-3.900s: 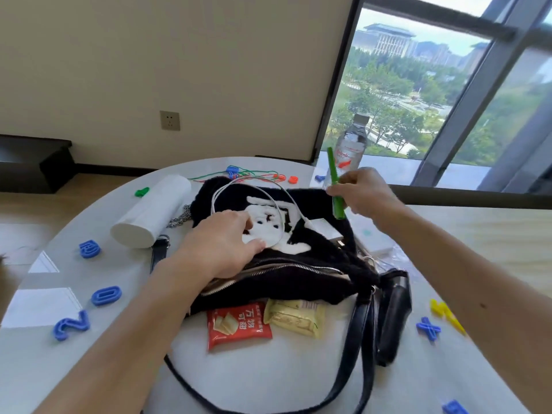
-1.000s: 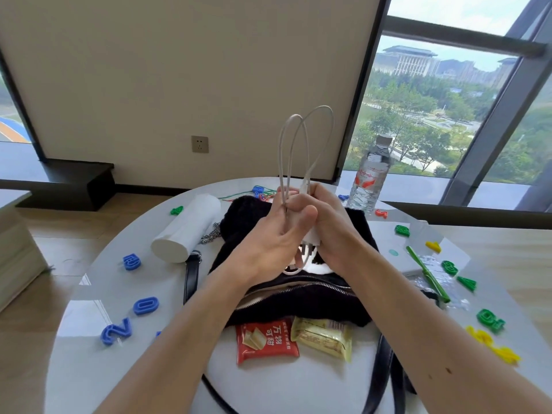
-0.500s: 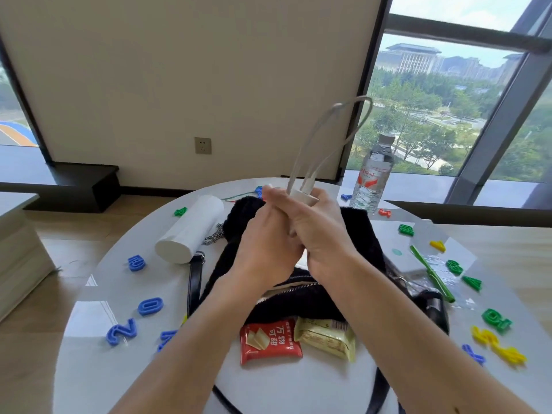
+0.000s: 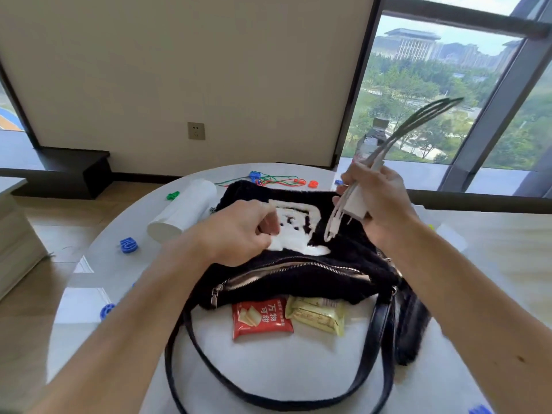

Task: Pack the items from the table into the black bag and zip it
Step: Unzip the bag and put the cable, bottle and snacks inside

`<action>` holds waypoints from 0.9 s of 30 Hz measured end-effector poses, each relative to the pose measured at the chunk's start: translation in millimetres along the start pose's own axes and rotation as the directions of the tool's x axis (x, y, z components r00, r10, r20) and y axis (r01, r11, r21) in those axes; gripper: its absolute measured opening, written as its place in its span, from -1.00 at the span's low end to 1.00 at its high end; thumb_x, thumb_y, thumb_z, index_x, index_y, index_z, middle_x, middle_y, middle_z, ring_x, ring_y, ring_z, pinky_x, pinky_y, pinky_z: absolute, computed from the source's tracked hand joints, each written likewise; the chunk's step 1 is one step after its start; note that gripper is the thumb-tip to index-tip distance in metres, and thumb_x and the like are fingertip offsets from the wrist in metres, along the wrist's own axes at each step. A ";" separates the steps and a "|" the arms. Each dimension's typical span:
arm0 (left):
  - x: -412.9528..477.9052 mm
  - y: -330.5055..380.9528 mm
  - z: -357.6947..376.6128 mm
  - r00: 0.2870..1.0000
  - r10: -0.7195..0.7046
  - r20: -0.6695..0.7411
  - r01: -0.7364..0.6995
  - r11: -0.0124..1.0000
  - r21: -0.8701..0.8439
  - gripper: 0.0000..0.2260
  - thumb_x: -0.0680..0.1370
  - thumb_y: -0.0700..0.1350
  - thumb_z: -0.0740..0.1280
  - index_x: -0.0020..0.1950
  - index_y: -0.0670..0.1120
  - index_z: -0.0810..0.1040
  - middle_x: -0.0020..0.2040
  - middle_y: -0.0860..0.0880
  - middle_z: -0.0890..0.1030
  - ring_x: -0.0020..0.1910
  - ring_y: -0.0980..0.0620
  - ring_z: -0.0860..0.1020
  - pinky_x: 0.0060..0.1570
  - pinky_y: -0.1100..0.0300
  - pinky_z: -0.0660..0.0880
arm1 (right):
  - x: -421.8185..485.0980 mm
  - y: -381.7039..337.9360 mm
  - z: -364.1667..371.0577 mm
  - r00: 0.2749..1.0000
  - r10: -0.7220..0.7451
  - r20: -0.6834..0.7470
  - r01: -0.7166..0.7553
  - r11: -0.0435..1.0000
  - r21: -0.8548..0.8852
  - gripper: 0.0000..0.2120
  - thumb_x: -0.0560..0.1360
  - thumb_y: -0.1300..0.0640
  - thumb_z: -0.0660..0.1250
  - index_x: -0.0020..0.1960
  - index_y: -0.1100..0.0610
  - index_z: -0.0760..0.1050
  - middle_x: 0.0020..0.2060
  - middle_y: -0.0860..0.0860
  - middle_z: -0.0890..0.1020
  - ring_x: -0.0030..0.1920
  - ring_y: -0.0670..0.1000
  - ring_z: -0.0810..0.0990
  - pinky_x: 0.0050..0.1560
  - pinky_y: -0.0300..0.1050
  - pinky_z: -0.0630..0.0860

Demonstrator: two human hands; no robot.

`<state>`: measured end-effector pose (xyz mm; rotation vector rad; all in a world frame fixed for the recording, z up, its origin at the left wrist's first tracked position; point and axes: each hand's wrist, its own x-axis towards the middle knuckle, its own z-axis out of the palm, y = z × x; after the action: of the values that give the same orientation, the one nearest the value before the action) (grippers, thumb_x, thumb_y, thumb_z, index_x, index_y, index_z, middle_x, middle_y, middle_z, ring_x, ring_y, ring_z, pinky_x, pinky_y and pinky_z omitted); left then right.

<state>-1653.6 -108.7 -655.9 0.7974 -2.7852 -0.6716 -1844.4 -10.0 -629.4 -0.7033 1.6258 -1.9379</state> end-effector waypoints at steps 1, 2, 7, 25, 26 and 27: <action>-1.2 -6.3 3.3 0.997 -0.031 0.065 0.027 0.997 0.066 -0.89 0.56 -0.10 0.34 0.08 0.03 0.55 0.06 0.09 0.59 0.02 0.11 0.55 -0.02 0.26 0.48 | 0.2 -2.9 -6.0 0.998 -0.006 0.059 0.008 1.000 -0.021 -0.87 0.49 0.32 0.35 -0.18 0.14 0.50 -0.33 0.03 0.52 -0.30 -0.01 0.54 -0.06 0.09 0.61; -1.4 -11.1 8.6 0.991 -0.057 0.122 0.042 0.992 0.117 -0.91 0.55 -0.08 0.37 0.04 0.02 0.55 0.03 0.09 0.59 -0.02 0.10 0.55 -0.02 0.20 0.50 | -0.3 -5.2 -10.5 0.993 -0.017 0.117 0.021 0.999 -0.038 -0.85 0.49 0.34 0.33 -0.19 0.13 0.49 -0.35 0.03 0.52 -0.31 0.00 0.53 -0.07 0.10 0.59; 0.4 -17.0 34.4 0.992 -0.034 0.125 0.009 0.981 0.196 -0.83 0.44 -0.17 0.40 -0.18 0.01 0.42 -0.19 0.05 0.49 -0.25 0.02 0.43 -0.22 0.07 0.44 | -9.2 -7.8 -18.6 0.925 -0.104 0.364 0.152 0.983 -0.106 -0.78 0.41 0.46 0.29 -0.16 0.15 0.48 -0.31 0.10 0.50 -0.30 0.04 0.50 -0.10 0.11 0.49; -0.6 -5.2 32.6 0.971 0.147 -0.189 -0.052 0.898 0.436 0.25 -0.05 0.53 0.39 0.53 0.02 0.12 0.30 0.03 0.23 0.21 -0.02 0.27 0.21 -0.01 0.31 | -25.5 16.8 16.3 0.680 -0.515 0.521 0.684 0.702 -0.199 -0.89 0.29 0.33 0.37 -0.22 0.24 0.46 -0.30 0.20 0.53 -0.30 0.22 0.48 -0.32 0.08 0.41; -1.1 -5.5 31.4 0.970 0.153 -0.190 -0.063 0.909 0.412 0.23 -0.05 0.52 0.41 0.52 0.07 0.14 0.31 0.04 0.23 0.23 -0.03 0.26 0.23 -0.02 0.30 | -27.8 23.4 16.5 0.665 -0.480 0.572 0.695 0.678 -0.239 -0.87 0.28 0.31 0.37 -0.22 0.17 0.46 -0.31 0.13 0.54 -0.31 0.17 0.49 -0.31 0.03 0.41; -1.2 -5.5 30.0 0.967 0.164 -0.196 -0.076 0.918 0.389 0.17 -0.04 0.50 0.43 0.49 0.12 0.17 0.32 0.04 0.24 0.24 -0.03 0.26 0.24 -0.02 0.29 | -30.9 30.5 17.4 0.656 -0.434 0.617 0.701 0.654 -0.286 -0.84 0.28 0.30 0.38 -0.22 0.10 0.47 -0.32 0.03 0.55 -0.32 0.06 0.49 -0.31 -0.04 0.42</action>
<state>-1658.4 -100.9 -685.1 0.7011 -2.7543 -0.0102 -1808.3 -6.5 -658.9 -2.0084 1.6710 -1.4485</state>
